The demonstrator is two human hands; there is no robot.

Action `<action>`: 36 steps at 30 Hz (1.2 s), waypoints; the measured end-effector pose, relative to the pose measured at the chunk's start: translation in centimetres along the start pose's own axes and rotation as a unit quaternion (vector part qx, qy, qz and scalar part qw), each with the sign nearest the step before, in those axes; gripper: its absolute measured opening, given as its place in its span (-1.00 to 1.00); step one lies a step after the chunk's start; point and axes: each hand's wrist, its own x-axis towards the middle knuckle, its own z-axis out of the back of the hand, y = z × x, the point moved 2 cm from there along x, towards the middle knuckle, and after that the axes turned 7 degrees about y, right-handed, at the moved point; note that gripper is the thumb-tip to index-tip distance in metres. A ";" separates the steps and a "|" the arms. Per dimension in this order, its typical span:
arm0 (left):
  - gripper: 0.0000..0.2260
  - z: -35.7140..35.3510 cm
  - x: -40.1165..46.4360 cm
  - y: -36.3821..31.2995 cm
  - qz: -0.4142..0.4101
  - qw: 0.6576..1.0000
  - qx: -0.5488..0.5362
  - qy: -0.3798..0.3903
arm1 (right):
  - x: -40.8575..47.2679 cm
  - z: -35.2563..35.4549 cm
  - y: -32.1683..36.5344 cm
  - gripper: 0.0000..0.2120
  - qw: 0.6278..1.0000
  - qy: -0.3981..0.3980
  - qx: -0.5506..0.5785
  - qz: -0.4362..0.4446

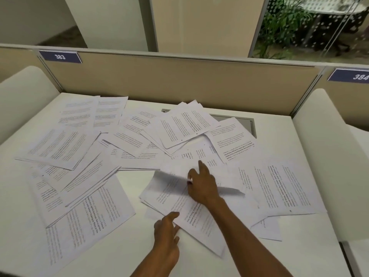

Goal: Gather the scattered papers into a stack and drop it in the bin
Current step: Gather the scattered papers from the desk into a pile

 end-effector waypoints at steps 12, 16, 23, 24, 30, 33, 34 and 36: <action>-0.69 -0.1 0.9 -0.1 -0.011 1.000 -0.005 -0.021 | 0.3 1.7 0.5 -0.60 0.997 -0.023 -0.075 -0.021; -0.90 0.4 1.4 -0.3 -0.019 0.999 0.020 -0.023 | -3.6 0.7 2.9 -0.57 0.984 -0.163 -0.061 0.020; -0.65 0.0 2.0 0.0 -0.027 0.997 0.056 -0.043 | -7.0 -1.8 4.3 -0.41 0.986 -0.158 -0.037 0.046; -0.64 0.1 2.0 0.0 -0.025 0.997 0.056 -0.042 | -7.0 -1.8 4.3 -0.38 0.987 -0.150 -0.041 0.044; -0.65 0.5 2.4 0.2 -0.022 0.998 0.060 -0.020 | -5.1 0.7 2.4 -0.38 0.995 -0.095 -0.014 -0.012; -0.71 0.6 2.5 0.3 -0.034 0.997 0.070 -0.004 | -4.1 3.1 1.0 -0.80 0.998 -0.050 0.014 -0.048; -0.70 0.6 2.5 0.4 -0.039 0.996 0.074 -0.003 | -4.0 3.7 0.5 -0.84 0.997 -0.032 0.030 -0.059; -0.57 0.6 2.6 0.6 -0.049 0.995 0.086 -0.006 | -3.9 4.6 -0.8 -0.86 0.994 -0.005 0.079 -0.072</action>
